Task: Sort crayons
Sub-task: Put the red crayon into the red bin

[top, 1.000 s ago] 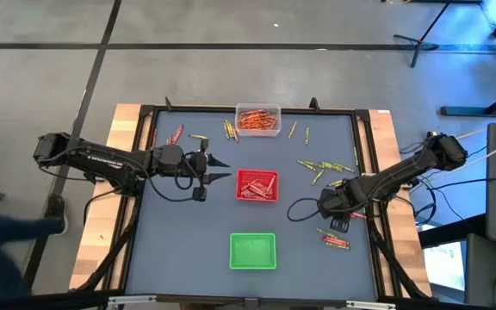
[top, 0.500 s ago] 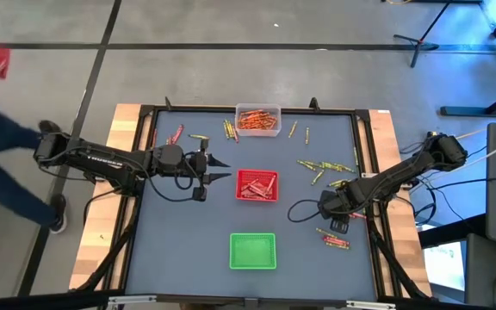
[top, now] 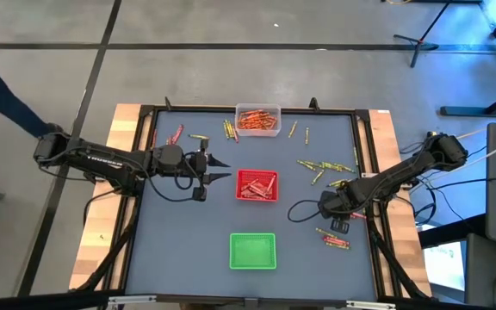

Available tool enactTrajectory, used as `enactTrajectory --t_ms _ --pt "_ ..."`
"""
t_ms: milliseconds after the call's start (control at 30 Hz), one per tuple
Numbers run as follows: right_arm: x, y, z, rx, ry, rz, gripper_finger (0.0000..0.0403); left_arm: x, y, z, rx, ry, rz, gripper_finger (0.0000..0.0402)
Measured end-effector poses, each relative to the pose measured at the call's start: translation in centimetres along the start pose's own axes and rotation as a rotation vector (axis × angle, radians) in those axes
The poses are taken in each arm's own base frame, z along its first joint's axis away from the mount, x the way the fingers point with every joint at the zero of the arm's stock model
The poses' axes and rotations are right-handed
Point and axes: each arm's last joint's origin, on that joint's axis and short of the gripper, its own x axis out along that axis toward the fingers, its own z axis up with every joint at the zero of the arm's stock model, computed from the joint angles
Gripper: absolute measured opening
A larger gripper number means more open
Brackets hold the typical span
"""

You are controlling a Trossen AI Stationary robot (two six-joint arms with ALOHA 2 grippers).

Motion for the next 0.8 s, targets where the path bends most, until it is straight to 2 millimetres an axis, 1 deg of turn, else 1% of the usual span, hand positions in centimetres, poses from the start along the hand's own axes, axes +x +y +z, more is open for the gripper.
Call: enactTrajectory --t_ms 100,200,267,433,533,667,800 --pt "0.0 0.0 0.0 -0.007 0.0 0.0 0.0009 0.0 0.0 0.0 0.0 0.0 0.0 0.0099" --pt "-0.2 0.1 0.0 -0.015 0.008 0.006 0.0015 0.0 0.0 0.0 0.0 0.0 0.0 0.0099" --pt "-0.7 0.4 0.3 -0.024 0.0 0.013 0.0023 0.0 0.0 0.0 0.0 0.0 0.0 0.0099" --pt "-3.6 1.6 1.6 -0.065 -0.074 0.045 0.0021 0.0 0.0 0.0 0.0 0.0 0.0 0.0099" --pt "-5.6 2.3 2.7 -0.086 -0.168 0.061 0.0015 0.0 0.0 0.0 0.0 0.0 0.0 0.0099" --pt "-8.3 2.5 4.4 -0.109 -0.319 0.041 0.0016 0.0 0.0 0.0 0.0 -0.001 0.0 0.0099" --pt "-10.4 2.3 6.1 -0.124 -0.455 0.029 0.0018 0.0 0.0 0.0 0.0 -0.003 0.0 0.0099"
